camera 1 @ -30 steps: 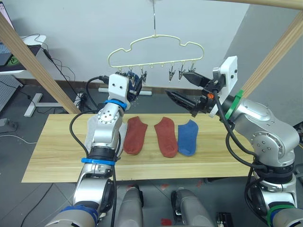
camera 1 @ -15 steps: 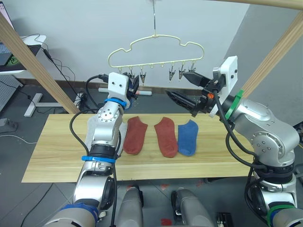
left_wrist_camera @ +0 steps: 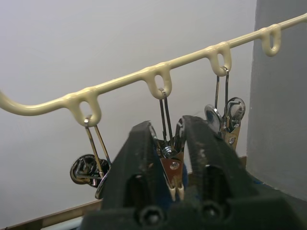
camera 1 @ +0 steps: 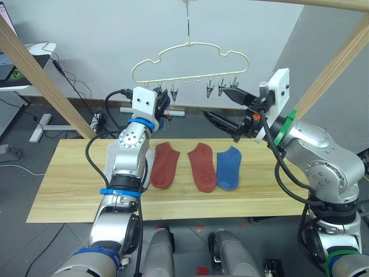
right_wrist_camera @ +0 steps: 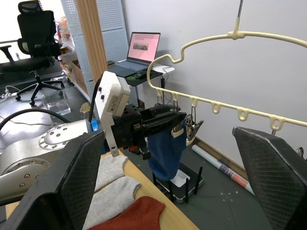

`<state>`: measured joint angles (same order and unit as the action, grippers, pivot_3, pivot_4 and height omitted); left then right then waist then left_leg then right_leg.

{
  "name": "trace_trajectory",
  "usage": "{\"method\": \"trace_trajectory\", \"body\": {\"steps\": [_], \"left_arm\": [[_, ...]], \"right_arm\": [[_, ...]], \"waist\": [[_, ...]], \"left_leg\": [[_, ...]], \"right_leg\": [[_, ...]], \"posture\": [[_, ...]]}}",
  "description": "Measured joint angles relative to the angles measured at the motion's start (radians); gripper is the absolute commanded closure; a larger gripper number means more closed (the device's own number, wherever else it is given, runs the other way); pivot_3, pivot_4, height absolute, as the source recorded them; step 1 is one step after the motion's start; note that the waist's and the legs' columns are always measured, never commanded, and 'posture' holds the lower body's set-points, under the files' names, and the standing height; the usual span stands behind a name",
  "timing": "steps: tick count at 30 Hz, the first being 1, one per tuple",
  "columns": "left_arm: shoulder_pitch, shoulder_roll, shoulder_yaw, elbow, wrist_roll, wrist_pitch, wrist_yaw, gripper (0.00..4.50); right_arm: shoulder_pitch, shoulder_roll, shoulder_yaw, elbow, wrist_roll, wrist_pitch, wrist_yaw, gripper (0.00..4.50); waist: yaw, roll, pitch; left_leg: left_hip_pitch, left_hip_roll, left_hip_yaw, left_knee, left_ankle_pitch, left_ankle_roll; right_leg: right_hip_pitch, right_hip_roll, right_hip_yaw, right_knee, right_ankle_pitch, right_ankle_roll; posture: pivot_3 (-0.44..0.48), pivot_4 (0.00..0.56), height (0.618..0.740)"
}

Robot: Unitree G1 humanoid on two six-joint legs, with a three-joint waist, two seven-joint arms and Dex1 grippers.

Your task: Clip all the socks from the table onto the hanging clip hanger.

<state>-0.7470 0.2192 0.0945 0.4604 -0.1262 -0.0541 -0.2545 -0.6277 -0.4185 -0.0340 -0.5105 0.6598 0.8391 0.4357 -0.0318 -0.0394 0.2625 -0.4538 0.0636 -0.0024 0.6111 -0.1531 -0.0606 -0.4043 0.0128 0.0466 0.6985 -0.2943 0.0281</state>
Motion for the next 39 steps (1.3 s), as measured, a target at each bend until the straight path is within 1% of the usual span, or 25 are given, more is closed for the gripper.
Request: {"method": "trace_trajectory", "body": {"steps": [1, 3, 9, 11, 13, 17, 21, 25, 30, 32, 33, 35, 36, 38, 39], "left_arm": [[0.0, 0.0, 0.0, 0.0, 0.0, 0.0, 0.0, 4.37], [0.0, 0.0, 0.0, 0.0, 0.0, -0.001, 0.0, 4.5], [-0.001, 0.0, 0.0, 0.0, -0.002, 0.001, -0.006, 4.5], [-0.001, 0.002, 0.0, -0.008, -0.013, 0.029, -0.026, 4.5], [-0.001, 0.013, 0.002, -0.028, -0.03, 0.07, -0.048, 4.5], [-0.001, 0.053, 0.012, -0.106, -0.103, 0.246, -0.114, 4.5], [0.004, 0.112, 0.014, -0.153, -0.126, 0.34, -0.157, 4.5], [0.02, 0.128, 0.027, -0.192, -0.14, 0.377, -0.171, 4.5], [0.053, 0.12, 0.028, -0.255, -0.139, 0.389, -0.152, 4.5], [0.069, 0.116, 0.026, -0.279, -0.14, 0.397, -0.149, 4.5], [0.077, 0.115, 0.024, -0.292, -0.139, 0.399, -0.149, 4.5], [0.088, 0.117, 0.02, -0.309, -0.137, 0.402, -0.15, 4.5], [0.089, 0.117, 0.02, -0.312, -0.136, 0.404, -0.149, 4.5], [0.094, 0.12, 0.021, -0.324, -0.137, 0.418, -0.149, 4.5], [0.097, 0.12, 0.021, -0.333, -0.137, 0.422, -0.149, 4.5]], "right_arm": [[0.0, 0.0, 0.0, 0.0, 0.0, 0.0, 0.0, 0.0], [0.0, 0.0, 0.0, 0.0, 0.0, 0.0, 0.0, 0.0], [0.004, -0.004, 0.002, -0.001, -0.003, -0.001, 0.0, 0.0], [0.044, -0.081, 0.058, 0.002, -0.063, -0.007, 0.005, 0.0], [0.096, -0.13, 0.112, 0.039, -0.139, -0.012, 0.004, 0.0], [0.155, -0.131, 0.249, 0.255, -0.302, -0.088, 0.009, 0.0], [0.12, -0.086, 0.37, 0.522, -0.433, -0.179, 0.051, 0.0], [0.056, -0.007, 0.412, 0.808, -0.54, -0.299, 0.064, 0.0], [-0.002, 0.04, 0.415, 1.025, -0.623, -0.413, 0.076, 0.0], [-0.006, 0.053, 0.414, 1.073, -0.644, -0.451, 0.09, 0.0], [-0.008, 0.055, 0.413, 1.088, -0.653, -0.471, 0.098, 0.38], [-0.005, 0.058, 0.414, 1.104, -0.676, -0.511, 0.122, 0.91], [0.001, 0.06, 0.413, 1.104, -0.679, -0.519, 0.13, 1.34], [0.02, 0.07, 0.4, 1.099, -0.678, -0.522, 0.143, 2.0], [0.031, 0.073, 0.39, 1.092, -0.676, -0.521, 0.154, 2.41]], "waist": [[0.0, 0.0, 0.0], [0.0, 0.0, 0.0], [0.0, 0.0, 0.0], [0.003, 0.0, 0.0], [0.001, 0.0, -0.001], [-0.01, 0.0, -0.001], [-0.024, 0.0, -0.001], [-0.021, 0.0, -0.001], [-0.009, 0.0, -0.001], [-0.006, 0.0, -0.001], [-0.006, 0.0, -0.001], [-0.005, 0.0, -0.001], [-0.003, 0.0, -0.002], [-0.001, 0.0, -0.003], [0.0, 0.0, -0.004]], "left_leg": [[0.0, 0.0, 0.0, 0.0, 0.0, 0.0], [0.0, 0.0, 0.0, 0.0, 0.0, 0.0], [0.0, 0.0, 0.0, 0.0, 0.0, 0.0], [0.0, 0.0, 0.0, 0.0, 0.0, 0.0], [0.0, 0.0, 0.0, 0.0, 0.0, 0.0], [0.001, 0.0, 0.001, 0.001, 0.001, 0.0], [0.002, 0.001, 0.0, 0.001, 0.002, 0.0], [0.002, 0.0, 0.0, 0.001, 0.002, 0.0], [0.002, 0.0, 0.0, 0.001, 0.002, -0.001], [0.002, 0.0, 0.0, 0.0, 0.002, -0.001], [0.002, 0.001, 0.0, 0.0, 0.002, -0.001], [0.003, 0.0, 0.0, 0.0, 0.002, -0.001], [0.003, 0.0, 0.0, 0.001, 0.002, -0.001], [0.004, 0.0, 0.0, 0.001, 0.003, -0.001], [0.004, 0.0, -0.001, 0.001, 0.003, -0.001]], "right_leg": [[0.0, 0.0, 0.0, 0.0, 0.0, 0.0], [0.0, 0.0, 0.0, 0.0, 0.0, 0.0], [0.0, 0.0, 0.0, 0.0, 0.0, 0.0], [0.0, 0.0, 0.0, 0.0, 0.0, 0.0], [0.0, 0.0, 0.0, 0.0, 0.0, 0.0], [0.0, 0.001, 0.001, 0.002, 0.0, -0.001], [0.0, 0.002, 0.001, 0.003, 0.001, -0.002], [0.0, 0.001, 0.001, 0.003, 0.001, -0.002], [0.0, 0.0, 0.0, 0.003, 0.001, -0.002], [0.0, 0.0, 0.0, 0.003, 0.001, -0.002], [0.0, 0.001, 0.0, 0.003, 0.001, -0.002], [0.001, 0.001, 0.0, 0.003, 0.001, -0.002], [0.001, 0.001, 0.0, 0.004, 0.001, -0.002], [0.001, 0.001, 0.0, 0.005, 0.001, -0.002], [0.002, 0.001, 0.0, 0.005, 0.001, -0.002]], "posture": [[-0.059, 0.21, 0.74], [-0.059, 0.21, 0.74], [-0.06, 0.212, 0.74], [-0.062, 0.213, 0.74], [-0.061, 0.214, 0.74], [-0.048, 0.213, 0.74], [-0.034, 0.213, 0.74], [-0.012, 0.216, 0.74], [-0.003, 0.218, 0.74], [0.013, 0.217, 0.74], [0.013, 0.217, 0.74], [0.025, 0.214, 0.74], [0.025, 0.214, 0.74], [0.029, 0.211, 0.74], [0.032, 0.206, 0.74]]}}
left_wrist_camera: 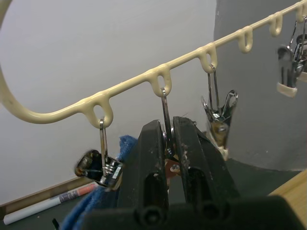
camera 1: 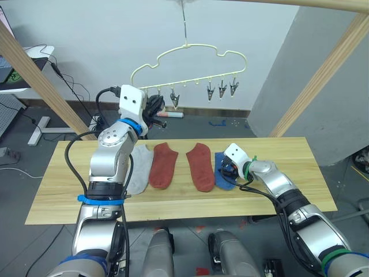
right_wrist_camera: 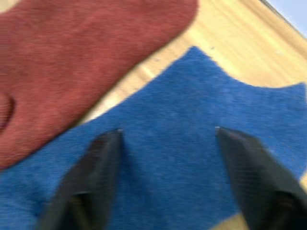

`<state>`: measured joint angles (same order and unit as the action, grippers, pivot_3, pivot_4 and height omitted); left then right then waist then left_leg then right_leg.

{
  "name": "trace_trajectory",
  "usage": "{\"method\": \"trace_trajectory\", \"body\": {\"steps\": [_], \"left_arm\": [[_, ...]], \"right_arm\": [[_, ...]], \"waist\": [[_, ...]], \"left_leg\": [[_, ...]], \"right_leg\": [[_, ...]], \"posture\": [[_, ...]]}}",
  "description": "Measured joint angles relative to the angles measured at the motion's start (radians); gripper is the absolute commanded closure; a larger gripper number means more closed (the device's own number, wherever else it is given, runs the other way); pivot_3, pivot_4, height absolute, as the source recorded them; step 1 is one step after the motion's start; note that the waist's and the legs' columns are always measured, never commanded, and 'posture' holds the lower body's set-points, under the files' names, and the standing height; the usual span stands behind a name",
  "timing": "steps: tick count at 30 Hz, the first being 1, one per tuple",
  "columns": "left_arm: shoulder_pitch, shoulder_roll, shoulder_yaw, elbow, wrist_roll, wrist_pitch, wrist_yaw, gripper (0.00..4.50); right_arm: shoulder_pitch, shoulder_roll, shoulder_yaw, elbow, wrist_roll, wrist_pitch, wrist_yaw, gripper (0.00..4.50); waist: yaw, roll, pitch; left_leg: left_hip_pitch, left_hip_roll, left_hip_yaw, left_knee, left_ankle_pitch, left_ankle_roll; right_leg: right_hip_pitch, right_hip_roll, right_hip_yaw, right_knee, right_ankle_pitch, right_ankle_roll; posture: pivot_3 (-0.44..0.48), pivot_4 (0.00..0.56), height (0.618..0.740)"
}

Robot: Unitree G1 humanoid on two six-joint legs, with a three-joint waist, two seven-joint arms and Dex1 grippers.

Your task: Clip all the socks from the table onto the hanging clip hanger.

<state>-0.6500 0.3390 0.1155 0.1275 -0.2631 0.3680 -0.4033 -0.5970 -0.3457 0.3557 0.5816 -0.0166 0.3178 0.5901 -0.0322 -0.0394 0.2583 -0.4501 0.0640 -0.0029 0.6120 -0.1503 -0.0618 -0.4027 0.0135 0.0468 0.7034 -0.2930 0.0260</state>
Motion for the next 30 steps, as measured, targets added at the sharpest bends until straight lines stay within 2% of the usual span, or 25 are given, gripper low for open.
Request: {"method": "trace_trajectory", "body": {"steps": [6, 10, 13, 21, 24, 30], "left_arm": [[0.007, 0.001, 0.001, -0.014, -0.002, 0.019, 0.0, 4.5], [0.008, 0.001, 0.001, -0.018, -0.003, 0.026, -0.001, 4.5], [0.008, 0.002, 0.003, -0.019, -0.003, 0.028, -0.002, 4.5], [0.009, -0.003, -0.001, -0.017, -0.003, 0.029, -0.003, 4.5], [0.009, -0.003, -0.001, -0.016, -0.002, 0.023, -0.003, 4.5], [0.009, -0.004, -0.003, -0.005, 0.004, 0.008, -0.003, 4.5]], "right_arm": [[0.058, 0.009, -0.048, -0.061, 0.011, 0.049, 0.043, 4.49], [0.109, -0.015, -0.063, -0.142, 0.013, 0.101, 0.077, 4.49], [0.168, -0.077, -0.052, -0.237, 0.007, 0.124, 0.142, 4.49], [0.255, -0.236, 0.016, -0.459, -0.031, 0.049, 0.297, 4.49], [0.265, -0.248, 0.021, -0.49, -0.037, 0.022, 0.328, 3.84], [0.294, -0.255, 0.016, -0.524, -0.036, 0.044, 0.344, 1.65]], "waist": [[0.002, 0.0, -0.006], [0.003, 0.0, -0.008], [0.004, 0.0, -0.008], [0.0, 0.0, -0.009], [0.0, 0.0, -0.009], [0.001, 0.0, -0.009]], "left_leg": [[0.0, 0.0, 0.0, 0.0, 0.0, 0.0], [0.0, 0.0, 0.0, 0.0, 0.001, 0.0], [0.0, 0.0, 0.0, 0.0, 0.0, 0.0], [0.0, 0.0, 0.0, 0.0, 0.001, -0.001], [0.0, 0.0, 0.0, 0.0, 0.001, -0.001], [0.0, 0.0, -0.001, 0.0, 0.001, -0.001]], "right_leg": [[0.0, 0.0, 0.0, 0.0, 0.0, 0.0], [0.0, 0.0, 0.0, 0.0, 0.0, 0.0], [0.0, 0.0, 0.0, 0.0, 0.0, 0.0], [-0.001, 0.001, 0.0, 0.001, 0.0, 0.0], [-0.001, 0.001, 0.0, 0.001, 0.0, 0.0], [-0.001, 0.001, 0.0, 0.001, 0.0, 0.0]], "posture": [[0.033, 0.199, 0.74], [0.033, 0.199, 0.74], [0.033, 0.199, 0.74], [0.012, 0.183, 0.74], [0.003, 0.185, 0.74], [0.008, 0.195, 0.74]]}}
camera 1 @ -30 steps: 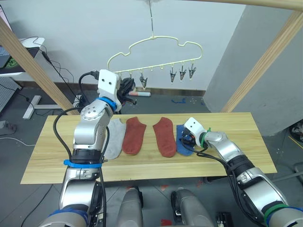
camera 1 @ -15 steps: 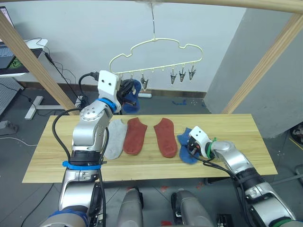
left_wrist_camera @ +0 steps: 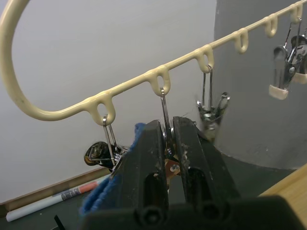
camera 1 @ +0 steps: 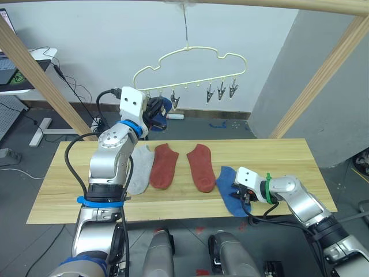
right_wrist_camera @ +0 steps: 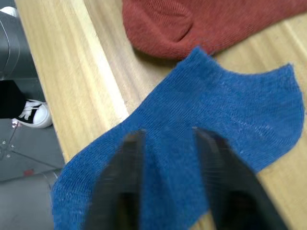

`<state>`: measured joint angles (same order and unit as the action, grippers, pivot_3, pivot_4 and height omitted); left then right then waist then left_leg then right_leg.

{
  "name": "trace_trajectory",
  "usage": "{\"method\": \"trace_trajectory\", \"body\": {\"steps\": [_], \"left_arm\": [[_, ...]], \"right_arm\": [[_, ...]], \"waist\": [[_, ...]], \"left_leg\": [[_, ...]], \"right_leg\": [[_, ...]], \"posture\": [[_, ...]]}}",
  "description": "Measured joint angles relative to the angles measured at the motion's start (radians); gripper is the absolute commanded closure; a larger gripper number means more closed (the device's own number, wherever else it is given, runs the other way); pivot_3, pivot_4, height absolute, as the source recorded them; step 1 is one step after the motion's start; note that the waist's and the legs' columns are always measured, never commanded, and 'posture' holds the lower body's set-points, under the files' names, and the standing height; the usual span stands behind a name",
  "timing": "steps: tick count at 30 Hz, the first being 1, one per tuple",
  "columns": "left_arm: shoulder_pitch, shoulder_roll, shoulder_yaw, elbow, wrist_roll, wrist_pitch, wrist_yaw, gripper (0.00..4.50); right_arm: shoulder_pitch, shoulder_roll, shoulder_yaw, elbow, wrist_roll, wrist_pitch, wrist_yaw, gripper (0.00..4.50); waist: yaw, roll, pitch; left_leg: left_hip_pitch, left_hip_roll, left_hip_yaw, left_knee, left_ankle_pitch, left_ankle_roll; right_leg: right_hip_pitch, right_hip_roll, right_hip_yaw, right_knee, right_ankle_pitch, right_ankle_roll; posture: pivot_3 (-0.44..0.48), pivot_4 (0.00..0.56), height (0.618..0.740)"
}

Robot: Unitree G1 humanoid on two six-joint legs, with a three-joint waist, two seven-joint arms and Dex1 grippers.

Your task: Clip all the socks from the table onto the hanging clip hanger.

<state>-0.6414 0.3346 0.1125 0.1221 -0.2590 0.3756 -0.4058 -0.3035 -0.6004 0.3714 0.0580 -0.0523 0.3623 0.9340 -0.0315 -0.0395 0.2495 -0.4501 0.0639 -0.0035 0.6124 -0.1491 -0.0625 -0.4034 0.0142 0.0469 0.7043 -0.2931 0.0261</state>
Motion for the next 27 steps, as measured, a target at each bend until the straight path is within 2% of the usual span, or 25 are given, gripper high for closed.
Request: {"method": "trace_trajectory", "body": {"steps": [4, 5, 8, 12, 19, 25, 27], "left_arm": [[0.001, 0.0, -0.001, 0.0, 0.001, -0.002, 0.0, 4.5], [0.001, 0.0, -0.001, 0.0, 0.001, -0.002, 0.0, 4.5], [0.002, 0.001, 0.0, 0.002, 0.004, -0.005, 0.0, 4.5], [-0.001, -0.001, -0.008, 0.007, 0.008, -0.01, 0.0, 4.5], [-0.013, -0.003, -0.015, 0.027, 0.009, -0.011, -0.003, 4.5], [-0.013, -0.003, -0.017, 0.027, 0.009, -0.011, -0.002, 4.5], [-0.013, -0.003, -0.017, 0.027, 0.009, -0.011, -0.001, 4.5]], "right_arm": [[0.014, 0.001, -0.06, -0.1, 0.039, 0.096, -0.015, 0.2], [0.014, 0.003, -0.076, -0.117, 0.045, 0.118, -0.024, 0.02], [0.01, 0.076, -0.147, -0.149, 0.071, 0.245, -0.111, 0.02], [-0.003, 0.181, -0.155, -0.113, 0.073, 0.329, -0.229, 0.02], [-0.04, 0.225, -0.113, 0.085, 0.007, 0.284, -0.345, 0.02], [-0.062, 0.256, -0.113, 0.156, -0.005, 0.232, -0.359, 0.02], [-0.064, 0.262, -0.115, 0.164, -0.004, 0.225, -0.36, 0.37]], "waist": [[0.0, 0.0, 0.0], [0.0, 0.0, 0.0], [-0.001, 0.0, 0.0], [0.001, 0.0, 0.0], [0.001, 0.0, 0.0], [-0.002, 0.0, 0.0], [-0.001, 0.0, 0.0]], "left_leg": [[0.0, 0.0, 0.0, 0.0, 0.0, 0.0], [0.0, 0.0, 0.0, 0.0, 0.0, 0.0], [0.0, 0.0, -0.001, 0.0, 0.001, -0.001], [0.0, 0.0, -0.001, 0.0, 0.001, -0.001], [0.0, -0.001, -0.001, 0.001, 0.002, 0.0], [0.001, 0.0, -0.001, 0.001, 0.002, 0.0], [0.001, 0.0, -0.001, 0.001, 0.002, 0.0]], "right_leg": [[0.0, 0.0, 0.0, 0.0, 0.0, 0.0], [0.0, 0.0, 0.0, 0.001, 0.0, 0.0], [0.0, 0.0, 0.0, 0.002, 0.0, 0.0], [0.0, 0.0, -0.001, 0.003, 0.0, 0.0], [0.0, 0.0, 0.0, 0.003, 0.0, 0.0], [0.0, 0.0, 0.0, 0.004, 0.0, 0.0], [0.0, 0.0, 0.0, 0.004, 0.0, 0.0]], "posture": [[0.007, 0.198, 0.74], [0.004, 0.201, 0.74], [0.0, 0.2, 0.74], [-0.001, 0.202, 0.74], [0.001, 0.205, 0.74], [0.009, 0.207, 0.74], [0.018, 0.208, 0.74]]}}
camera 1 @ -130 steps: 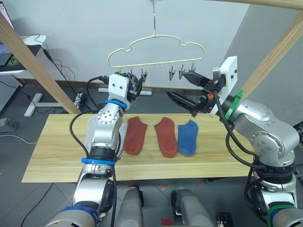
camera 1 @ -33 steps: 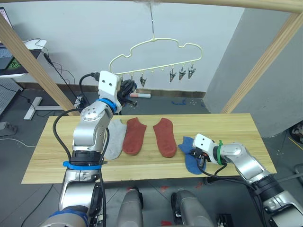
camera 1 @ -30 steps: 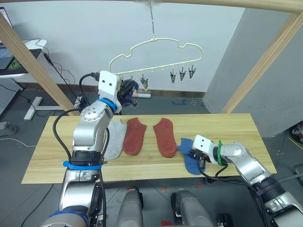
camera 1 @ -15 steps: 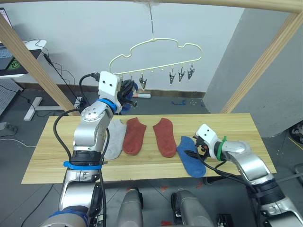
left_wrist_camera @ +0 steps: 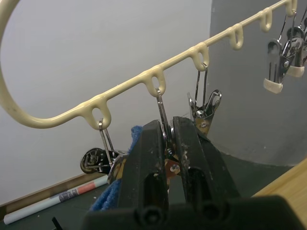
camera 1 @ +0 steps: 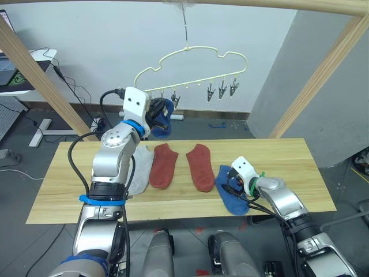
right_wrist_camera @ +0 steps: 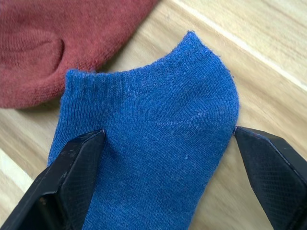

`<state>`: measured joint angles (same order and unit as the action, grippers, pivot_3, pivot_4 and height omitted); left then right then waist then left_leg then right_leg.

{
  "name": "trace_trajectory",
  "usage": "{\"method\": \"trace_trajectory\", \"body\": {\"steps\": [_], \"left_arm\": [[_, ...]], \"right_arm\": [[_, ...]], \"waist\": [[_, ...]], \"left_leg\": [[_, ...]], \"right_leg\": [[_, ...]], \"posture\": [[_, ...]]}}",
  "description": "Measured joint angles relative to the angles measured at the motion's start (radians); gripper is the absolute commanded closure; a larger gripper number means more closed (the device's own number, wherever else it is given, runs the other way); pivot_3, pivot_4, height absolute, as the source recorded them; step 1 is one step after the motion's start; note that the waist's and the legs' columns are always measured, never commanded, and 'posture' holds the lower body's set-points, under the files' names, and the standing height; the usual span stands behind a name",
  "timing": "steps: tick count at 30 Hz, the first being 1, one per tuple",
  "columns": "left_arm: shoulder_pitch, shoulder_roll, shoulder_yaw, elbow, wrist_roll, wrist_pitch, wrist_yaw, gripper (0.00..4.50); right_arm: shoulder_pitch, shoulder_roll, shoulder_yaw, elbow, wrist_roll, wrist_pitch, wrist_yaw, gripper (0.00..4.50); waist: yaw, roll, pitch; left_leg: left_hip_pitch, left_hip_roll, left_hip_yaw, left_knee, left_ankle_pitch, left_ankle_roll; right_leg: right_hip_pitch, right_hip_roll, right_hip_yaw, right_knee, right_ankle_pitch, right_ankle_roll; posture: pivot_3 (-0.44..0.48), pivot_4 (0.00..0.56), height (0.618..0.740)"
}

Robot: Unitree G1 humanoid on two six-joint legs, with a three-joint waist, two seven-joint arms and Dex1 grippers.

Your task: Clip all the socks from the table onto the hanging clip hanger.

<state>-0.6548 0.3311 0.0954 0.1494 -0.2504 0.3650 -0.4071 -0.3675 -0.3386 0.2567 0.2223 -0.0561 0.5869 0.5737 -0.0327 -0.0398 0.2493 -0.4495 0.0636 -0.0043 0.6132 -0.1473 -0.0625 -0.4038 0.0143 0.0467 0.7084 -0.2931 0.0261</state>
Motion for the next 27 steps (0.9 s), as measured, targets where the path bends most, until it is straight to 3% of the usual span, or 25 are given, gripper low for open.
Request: {"method": "trace_trajectory", "body": {"steps": [3, 13, 17, 21, 27], "left_arm": [[0.0, 0.0, 0.0, -0.001, 0.0, 0.0, 0.001, 4.5], [0.002, 0.0, 0.001, -0.006, -0.001, 0.002, 0.003, 4.5], [0.002, -0.012, 0.017, -0.022, -0.033, 0.045, 0.004, 4.5], [-0.019, -0.056, 0.092, -0.026, -0.154, 0.173, 0.009, 4.5], [-0.062, -0.06, 0.211, -0.024, -0.377, 0.444, 0.014, 4.5]], "right_arm": [[0.0, 0.006, -0.001, 0.009, 0.001, -0.015, 0.003, 1.17], [0.022, -0.015, 0.001, -0.002, 0.001, -0.057, 0.037, 4.49], [0.053, -0.063, -0.001, -0.049, 0.001, -0.064, 0.057, 4.49], [0.068, -0.116, -0.022, -0.245, 0.073, 0.033, 0.138, 4.49], [-0.09, -0.056, -0.035, -0.449, 0.208, 0.221, 0.191, 4.49]], "waist": [[0.0, 0.0, 0.0], [0.003, 0.0, 0.0], [0.003, 0.0, 0.0], [-0.002, 0.0, 0.0], [-0.012, 0.0, 0.0]], "left_leg": [[0.0, 0.0, 0.0, 0.0, 0.0, 0.0], [0.0, 0.0, 0.0, 0.0, 0.0, 0.0], [0.0, 0.0, 0.0, 0.0, 0.0, 0.0], [0.0, 0.0, 0.0, 0.0, 0.0, 0.0], [0.001, 0.0, -0.004, 0.001, 0.001, 0.0]], "right_leg": [[0.0, 0.0, 0.0, 0.0, 0.0, 0.0], [0.0, 0.0, 0.0, 0.0, 0.0, 0.0], [0.0, 0.0, 0.0, 0.0, 0.0, 0.0], [-0.001, 0.0, 0.0, 0.002, -0.002, 0.004], [0.0, 0.001, -0.002, 0.004, -0.003, 0.004]], "posture": [[0.02, 0.209, 0.74], [0.022, 0.207, 0.74], [0.016, 0.206, 0.74], [-0.004, 0.208, 0.74], [-0.019, 0.206, 0.74]]}}
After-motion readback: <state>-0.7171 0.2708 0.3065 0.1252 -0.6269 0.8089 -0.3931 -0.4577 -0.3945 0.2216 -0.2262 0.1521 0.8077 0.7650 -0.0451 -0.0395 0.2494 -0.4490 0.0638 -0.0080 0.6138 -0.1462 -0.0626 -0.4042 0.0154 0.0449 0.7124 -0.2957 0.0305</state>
